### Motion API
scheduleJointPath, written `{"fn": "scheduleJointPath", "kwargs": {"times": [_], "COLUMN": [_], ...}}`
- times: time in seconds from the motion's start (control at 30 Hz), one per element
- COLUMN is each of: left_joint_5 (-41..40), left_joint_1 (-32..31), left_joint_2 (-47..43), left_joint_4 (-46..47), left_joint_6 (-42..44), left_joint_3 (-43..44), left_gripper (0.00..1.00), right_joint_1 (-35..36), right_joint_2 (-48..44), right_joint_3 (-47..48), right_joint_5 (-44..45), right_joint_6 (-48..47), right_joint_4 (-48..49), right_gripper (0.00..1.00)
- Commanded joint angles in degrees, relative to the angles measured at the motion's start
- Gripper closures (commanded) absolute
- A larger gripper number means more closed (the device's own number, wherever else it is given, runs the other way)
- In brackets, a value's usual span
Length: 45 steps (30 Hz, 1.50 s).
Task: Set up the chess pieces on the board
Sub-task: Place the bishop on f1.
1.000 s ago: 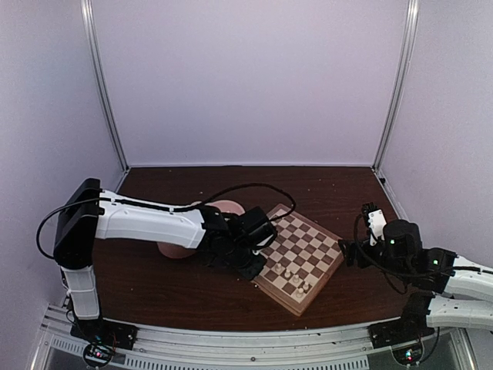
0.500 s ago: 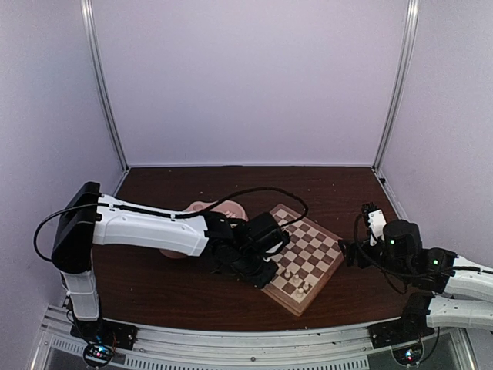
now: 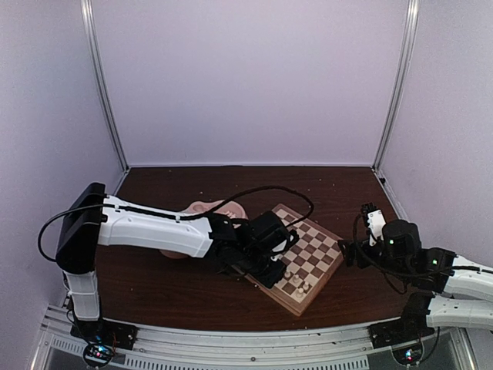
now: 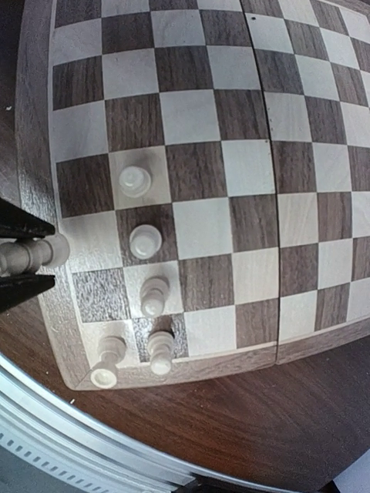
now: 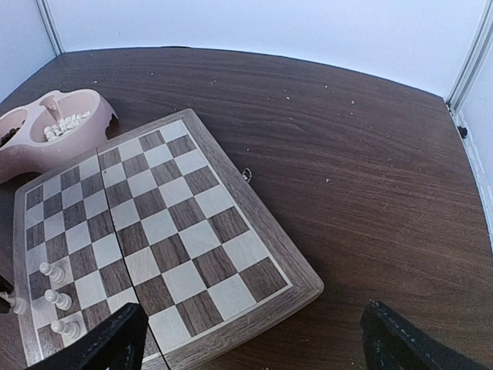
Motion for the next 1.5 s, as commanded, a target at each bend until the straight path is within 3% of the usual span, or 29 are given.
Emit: {"fn": "scheduleJointPath", "kwargs": {"times": [0.0,1.47], "left_joint_5": [1.2,-0.9], "left_joint_1": [-0.3,-0.3], "left_joint_2": [2.0,5.5], "left_joint_4": [2.8,-1.0], "left_joint_6": [-0.2,1.9], "left_joint_3": [2.1,4.9], "left_gripper": [0.9,0.86], "right_joint_1": [-0.2,-0.2], "right_joint_2": [0.2,-0.5], "right_joint_3": [0.9,0.8], "right_joint_5": [-0.1,-0.3], "right_joint_6": [0.4,0.3], "right_joint_4": [1.3,1.3], "right_gripper": [0.0,0.0]}}
